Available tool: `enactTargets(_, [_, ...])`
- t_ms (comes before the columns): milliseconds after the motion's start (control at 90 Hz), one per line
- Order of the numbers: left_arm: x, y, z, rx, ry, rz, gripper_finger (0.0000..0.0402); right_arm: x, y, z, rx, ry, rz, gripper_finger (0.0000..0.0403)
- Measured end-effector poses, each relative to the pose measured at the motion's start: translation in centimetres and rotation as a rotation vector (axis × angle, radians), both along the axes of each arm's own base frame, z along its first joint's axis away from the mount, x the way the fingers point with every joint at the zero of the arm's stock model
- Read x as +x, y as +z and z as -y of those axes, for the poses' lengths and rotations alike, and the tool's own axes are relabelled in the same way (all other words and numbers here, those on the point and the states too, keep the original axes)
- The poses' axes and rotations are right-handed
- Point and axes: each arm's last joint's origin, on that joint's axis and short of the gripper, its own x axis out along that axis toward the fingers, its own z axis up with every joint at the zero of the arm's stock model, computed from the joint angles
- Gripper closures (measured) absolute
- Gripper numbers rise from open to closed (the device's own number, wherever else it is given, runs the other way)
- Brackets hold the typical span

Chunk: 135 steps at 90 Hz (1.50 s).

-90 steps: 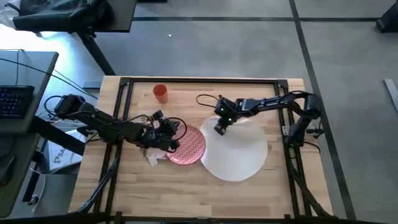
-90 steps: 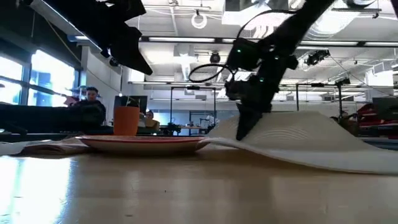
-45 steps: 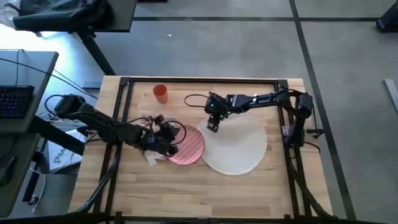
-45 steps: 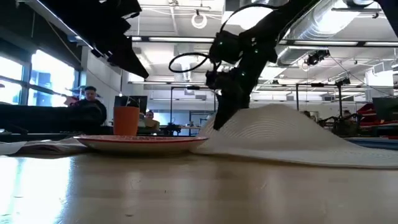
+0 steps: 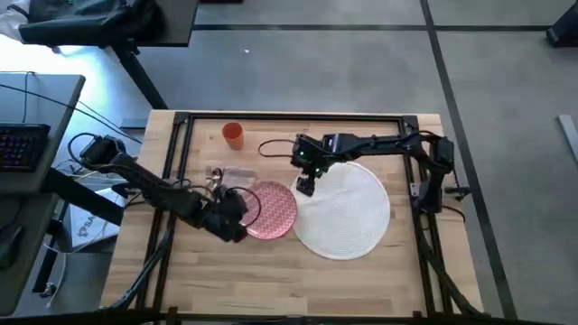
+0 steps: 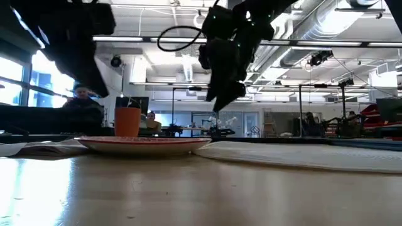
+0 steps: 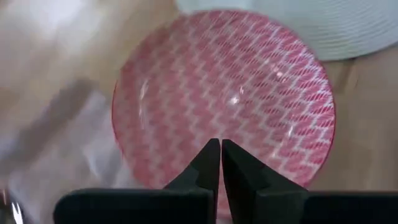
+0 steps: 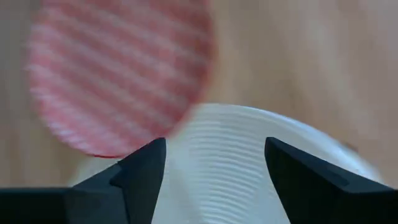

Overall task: Set table place
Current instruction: Put the plate onto the placemat

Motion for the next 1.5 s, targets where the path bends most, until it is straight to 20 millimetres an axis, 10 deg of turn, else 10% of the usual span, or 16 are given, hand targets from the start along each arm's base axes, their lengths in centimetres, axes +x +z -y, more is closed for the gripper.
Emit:
enactTargets(733, [-1.9,-5.4,-0.8,-0.280,0.161,0.078,0.0402,0.6,-8.3,0.0,0.397,-0.215,0.101,0.0200])
enactTargets(1200, [-2.8,-7.6,-2.0,-0.260,0.204,0.194,0.0402,1.0,-8.7,0.0,0.449,-0.208,0.125,0.0204])
enactTargets(1500, [-1.8,-4.1,-1.5,-0.206,0.125,0.162,0.0402,0.8,-8.9,0.1,0.421,-0.250,0.094,0.0204])
